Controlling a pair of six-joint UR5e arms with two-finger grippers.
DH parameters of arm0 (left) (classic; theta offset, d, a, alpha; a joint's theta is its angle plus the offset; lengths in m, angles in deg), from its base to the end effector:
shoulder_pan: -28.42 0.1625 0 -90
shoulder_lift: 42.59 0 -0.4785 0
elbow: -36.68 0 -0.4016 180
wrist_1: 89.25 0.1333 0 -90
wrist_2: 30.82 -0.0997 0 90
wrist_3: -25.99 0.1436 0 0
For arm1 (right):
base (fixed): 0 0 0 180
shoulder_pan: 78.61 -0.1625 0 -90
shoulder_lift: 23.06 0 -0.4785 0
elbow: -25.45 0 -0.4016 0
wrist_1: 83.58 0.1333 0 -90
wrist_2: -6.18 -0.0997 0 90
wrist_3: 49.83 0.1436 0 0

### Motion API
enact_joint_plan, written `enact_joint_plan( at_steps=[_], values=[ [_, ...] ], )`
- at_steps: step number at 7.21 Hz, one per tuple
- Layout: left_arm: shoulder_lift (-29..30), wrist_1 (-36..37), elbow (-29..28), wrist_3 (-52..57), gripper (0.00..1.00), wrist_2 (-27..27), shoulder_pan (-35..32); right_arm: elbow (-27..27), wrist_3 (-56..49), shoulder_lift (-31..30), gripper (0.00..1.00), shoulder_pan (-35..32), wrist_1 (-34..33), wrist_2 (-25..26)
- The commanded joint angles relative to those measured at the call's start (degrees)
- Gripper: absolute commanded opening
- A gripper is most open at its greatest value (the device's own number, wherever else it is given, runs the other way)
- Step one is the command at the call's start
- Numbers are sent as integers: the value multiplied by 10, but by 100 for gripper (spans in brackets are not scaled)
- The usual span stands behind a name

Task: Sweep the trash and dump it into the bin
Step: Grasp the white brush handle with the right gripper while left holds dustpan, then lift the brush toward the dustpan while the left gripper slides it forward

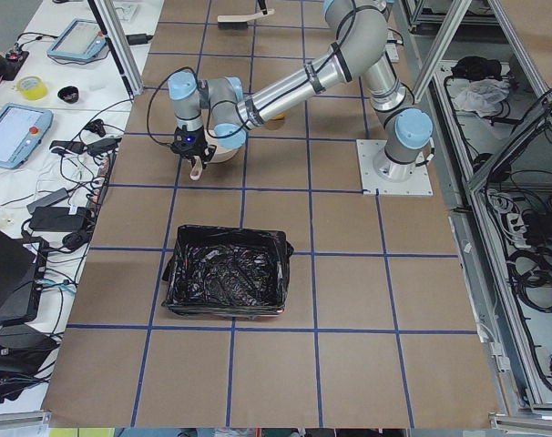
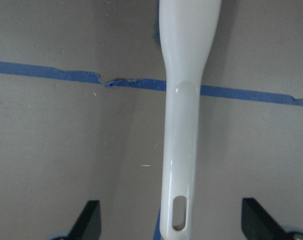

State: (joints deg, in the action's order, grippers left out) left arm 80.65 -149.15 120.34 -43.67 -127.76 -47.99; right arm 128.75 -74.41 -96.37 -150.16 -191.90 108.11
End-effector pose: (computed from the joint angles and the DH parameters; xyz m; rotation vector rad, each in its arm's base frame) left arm 0.0583 -0.7348 0.2443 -2.0343 2.2814 -0.1625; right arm -0.0772 -0.5588 0.2623 0.1922 -2.9906 -0.3997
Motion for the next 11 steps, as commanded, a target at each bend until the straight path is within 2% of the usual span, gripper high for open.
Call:
enact_joint_plan(
  at_steps=[1, 2, 4, 6, 7, 8, 9, 10, 11],
  values=[
    [-10, -11, -6, -12, 0, -7, -6, 6, 15, 13, 96, 4, -7, -1],
    [-22, -29, -10, -21, 0, -11, -16, 6, 14, 24, 96, 15, -12, -1],
    [-30, -92, -54, -52, 0, -23, -40, 13, 16, 25, 96, 18, -12, -10],
    [-19, -102, -69, -79, 0, -46, -58, 24, 15, 26, 76, 18, -20, -15],
    [-19, -101, -79, -101, 0, -48, -70, 26, 14, 25, 69, 18, -22, -15],
    [-11, -101, -82, -113, 0, -56, -79, 24, 14, 24, 60, 18, -37, -14],
    [-6, -101, -82, -121, 0, -61, -87, 25, 12, 24, 54, 18, -72, -15],
    [-2, -95, -84, -138, 0, -78, -96, 26, 11, 25, 35, 18, -74, -15],
    [7, -95, -83, -143, 0, -83, -100, 26, 12, 25, 26, 18, -74, -14]
  ],
)
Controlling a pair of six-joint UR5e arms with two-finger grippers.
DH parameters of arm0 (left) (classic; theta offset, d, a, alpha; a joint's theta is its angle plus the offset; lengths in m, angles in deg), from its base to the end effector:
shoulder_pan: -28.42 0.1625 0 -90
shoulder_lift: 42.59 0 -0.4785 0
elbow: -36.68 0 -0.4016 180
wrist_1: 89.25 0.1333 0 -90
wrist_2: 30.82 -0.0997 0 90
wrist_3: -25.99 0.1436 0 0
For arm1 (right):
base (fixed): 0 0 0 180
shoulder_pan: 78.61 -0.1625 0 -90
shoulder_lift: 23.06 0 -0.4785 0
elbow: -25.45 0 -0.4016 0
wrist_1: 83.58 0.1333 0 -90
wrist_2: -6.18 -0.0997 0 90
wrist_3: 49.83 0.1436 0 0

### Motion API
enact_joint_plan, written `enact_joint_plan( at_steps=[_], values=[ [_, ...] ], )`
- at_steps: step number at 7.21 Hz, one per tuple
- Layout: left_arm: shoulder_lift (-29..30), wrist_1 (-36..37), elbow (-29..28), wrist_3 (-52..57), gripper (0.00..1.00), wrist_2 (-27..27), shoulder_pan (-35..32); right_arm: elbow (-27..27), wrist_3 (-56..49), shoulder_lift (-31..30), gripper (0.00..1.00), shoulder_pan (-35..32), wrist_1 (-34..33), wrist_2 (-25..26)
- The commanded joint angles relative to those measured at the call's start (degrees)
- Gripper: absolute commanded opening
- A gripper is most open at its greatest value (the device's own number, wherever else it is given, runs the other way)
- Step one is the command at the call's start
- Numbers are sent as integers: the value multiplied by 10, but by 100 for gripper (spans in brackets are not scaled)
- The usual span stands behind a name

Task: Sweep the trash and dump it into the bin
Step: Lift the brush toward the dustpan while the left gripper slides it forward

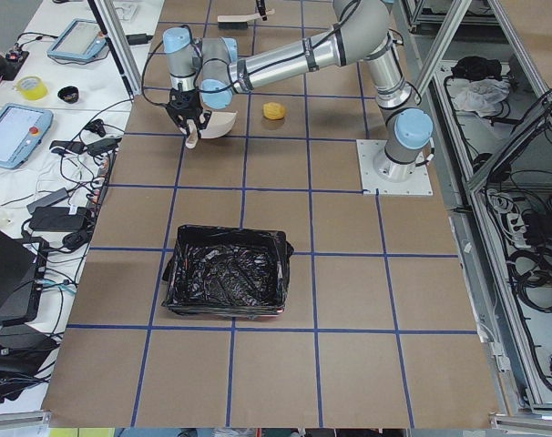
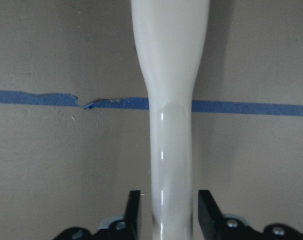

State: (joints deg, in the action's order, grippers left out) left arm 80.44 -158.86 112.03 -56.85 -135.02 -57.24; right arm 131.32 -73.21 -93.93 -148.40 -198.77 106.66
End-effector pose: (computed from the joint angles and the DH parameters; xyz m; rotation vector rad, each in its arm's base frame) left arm -0.0413 -0.7517 0.3014 -2.0452 2.1390 -0.2734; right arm -0.0929 -0.5625 0.2281 0.1072 -3.0144 -0.3431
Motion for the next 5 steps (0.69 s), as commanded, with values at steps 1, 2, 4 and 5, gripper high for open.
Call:
enact_joint_plan(
  at_steps=[1, 2, 4, 5],
  values=[
    [10, 2, -2, -16, 0, -27, -23, 2, 4, 0, 19, 0, -1, 0],
    [15, 2, -6, -42, 0, -29, -29, 10, 4, -1, 6, 0, 0, 1],
    [20, 1, -16, -66, 0, -31, -43, 9, 8, -11, 0, -3, -2, -1],
    [26, 1, -33, -84, 0, -29, -48, 3, 30, -12, 0, -13, -2, -1]
  ],
)
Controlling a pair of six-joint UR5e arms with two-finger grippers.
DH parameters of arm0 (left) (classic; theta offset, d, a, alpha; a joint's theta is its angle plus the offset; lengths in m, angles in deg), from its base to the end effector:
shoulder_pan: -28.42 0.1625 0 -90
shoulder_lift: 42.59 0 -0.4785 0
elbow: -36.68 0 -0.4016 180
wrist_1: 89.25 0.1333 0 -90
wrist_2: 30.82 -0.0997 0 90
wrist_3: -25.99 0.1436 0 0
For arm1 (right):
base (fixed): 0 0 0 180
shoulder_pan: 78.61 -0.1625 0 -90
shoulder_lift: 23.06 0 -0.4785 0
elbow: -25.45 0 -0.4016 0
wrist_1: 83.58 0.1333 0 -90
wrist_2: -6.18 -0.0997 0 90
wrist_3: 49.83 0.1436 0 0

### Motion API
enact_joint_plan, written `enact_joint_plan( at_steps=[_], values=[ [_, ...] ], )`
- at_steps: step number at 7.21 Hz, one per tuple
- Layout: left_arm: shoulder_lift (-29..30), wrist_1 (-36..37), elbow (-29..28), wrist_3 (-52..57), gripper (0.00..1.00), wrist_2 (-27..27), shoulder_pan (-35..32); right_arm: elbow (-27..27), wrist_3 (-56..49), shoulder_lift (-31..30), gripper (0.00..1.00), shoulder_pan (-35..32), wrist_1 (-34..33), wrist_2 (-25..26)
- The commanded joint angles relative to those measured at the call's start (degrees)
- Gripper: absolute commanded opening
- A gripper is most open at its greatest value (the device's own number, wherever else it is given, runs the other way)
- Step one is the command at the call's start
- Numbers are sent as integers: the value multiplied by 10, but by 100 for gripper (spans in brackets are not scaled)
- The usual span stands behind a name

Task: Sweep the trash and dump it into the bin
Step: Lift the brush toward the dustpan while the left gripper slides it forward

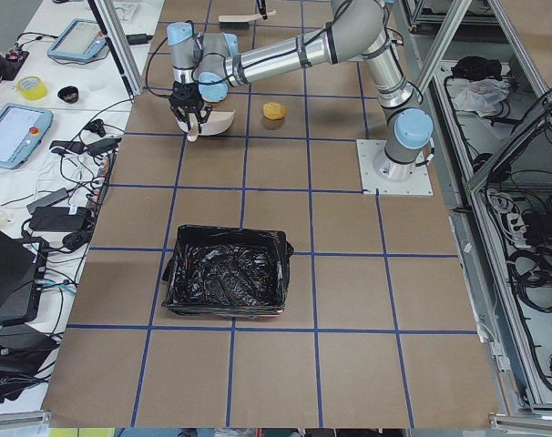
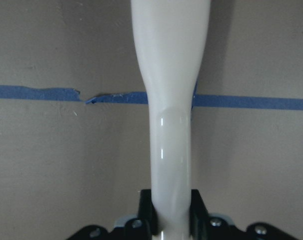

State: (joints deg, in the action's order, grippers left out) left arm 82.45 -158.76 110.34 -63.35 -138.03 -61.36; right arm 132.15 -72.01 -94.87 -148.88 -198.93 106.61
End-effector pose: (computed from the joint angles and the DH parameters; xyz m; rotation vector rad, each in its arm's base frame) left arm -0.0879 -0.7594 0.2915 -2.0685 2.0747 -0.3437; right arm -0.0859 -0.5574 0.2316 0.0874 -3.0120 -0.3332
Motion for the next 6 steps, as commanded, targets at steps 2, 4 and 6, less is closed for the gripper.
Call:
enact_joint_plan(
  at_steps=[2, 4, 6],
  values=[
    [14, 0, -29, -34, 0, 0, -20, -31, 68, 0, 0, -66, 1, -1],
    [22, 10, -29, -58, 0, 0, -23, -49, 155, 4, 0, -134, 29, -10],
    [27, 11, -26, -59, 0, -2, -26, -77, 176, 10, 0, -144, 91, -72]
  ],
)
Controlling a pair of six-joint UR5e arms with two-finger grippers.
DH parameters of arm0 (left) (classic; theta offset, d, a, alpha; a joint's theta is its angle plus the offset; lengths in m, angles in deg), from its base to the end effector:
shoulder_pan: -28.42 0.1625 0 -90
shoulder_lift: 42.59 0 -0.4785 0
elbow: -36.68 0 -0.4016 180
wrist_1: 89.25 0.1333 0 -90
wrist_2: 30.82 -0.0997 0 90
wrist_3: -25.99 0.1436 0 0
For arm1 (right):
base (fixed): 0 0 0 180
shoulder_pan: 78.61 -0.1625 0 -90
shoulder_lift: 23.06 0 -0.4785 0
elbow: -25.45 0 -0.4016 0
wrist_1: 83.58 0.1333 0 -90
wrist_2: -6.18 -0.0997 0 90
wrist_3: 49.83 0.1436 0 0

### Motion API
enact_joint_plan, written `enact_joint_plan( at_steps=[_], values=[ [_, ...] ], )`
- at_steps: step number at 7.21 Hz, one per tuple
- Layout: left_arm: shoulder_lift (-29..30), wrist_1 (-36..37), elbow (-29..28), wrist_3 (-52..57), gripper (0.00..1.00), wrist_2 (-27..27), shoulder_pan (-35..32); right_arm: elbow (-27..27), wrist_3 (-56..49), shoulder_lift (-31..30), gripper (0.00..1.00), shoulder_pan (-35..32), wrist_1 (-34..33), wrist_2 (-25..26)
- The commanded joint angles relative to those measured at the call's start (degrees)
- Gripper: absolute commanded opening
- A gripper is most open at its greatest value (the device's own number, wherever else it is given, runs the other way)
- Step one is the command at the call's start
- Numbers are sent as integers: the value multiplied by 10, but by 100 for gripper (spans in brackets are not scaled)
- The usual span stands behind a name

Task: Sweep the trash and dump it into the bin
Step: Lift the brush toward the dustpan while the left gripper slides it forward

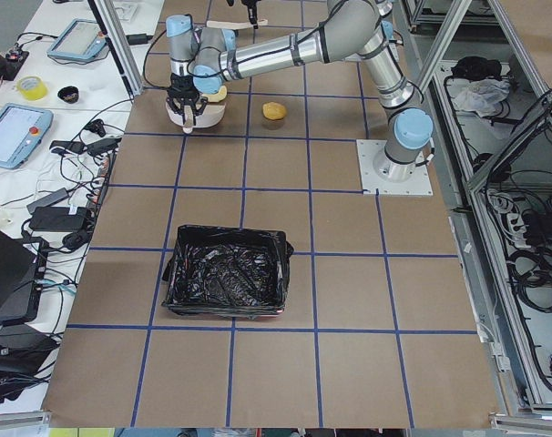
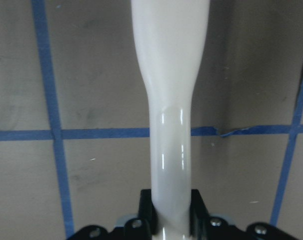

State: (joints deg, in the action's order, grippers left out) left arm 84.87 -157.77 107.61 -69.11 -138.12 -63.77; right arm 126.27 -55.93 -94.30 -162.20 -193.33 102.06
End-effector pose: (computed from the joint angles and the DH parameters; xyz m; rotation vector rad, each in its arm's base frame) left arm -0.1203 -0.7750 0.2841 -2.1518 2.0284 -0.3904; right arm 0.0534 -0.5866 0.2596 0.0052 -3.0460 -0.2774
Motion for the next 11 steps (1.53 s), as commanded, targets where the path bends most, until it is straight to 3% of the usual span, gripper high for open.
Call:
enact_joint_plan(
  at_steps=[1, 3, 4, 7, 9, 11],
  values=[
    [4, -2, 5, -1, 0, -4, -4, -22, 39, 8, 0, -36, 38, -26],
    [2, -9, 32, 4, 0, -5, -15, -30, 142, 15, 0, -110, 36, -29],
    [-5, -9, 54, 5, 0, -11, -20, -40, 168, 28, 0, -119, 37, -56],
    [-10, -9, 61, 5, 0, -12, -23, -74, 263, 62, 0, -189, 33, -89],
    [-17, -9, 60, 5, 0, -12, -32, -138, 286, 116, 0, -218, 36, -112],
    [-19, -8, 59, 3, 0, -12, -36, -155, 302, 138, 0, -242, 38, -112]
  ],
)
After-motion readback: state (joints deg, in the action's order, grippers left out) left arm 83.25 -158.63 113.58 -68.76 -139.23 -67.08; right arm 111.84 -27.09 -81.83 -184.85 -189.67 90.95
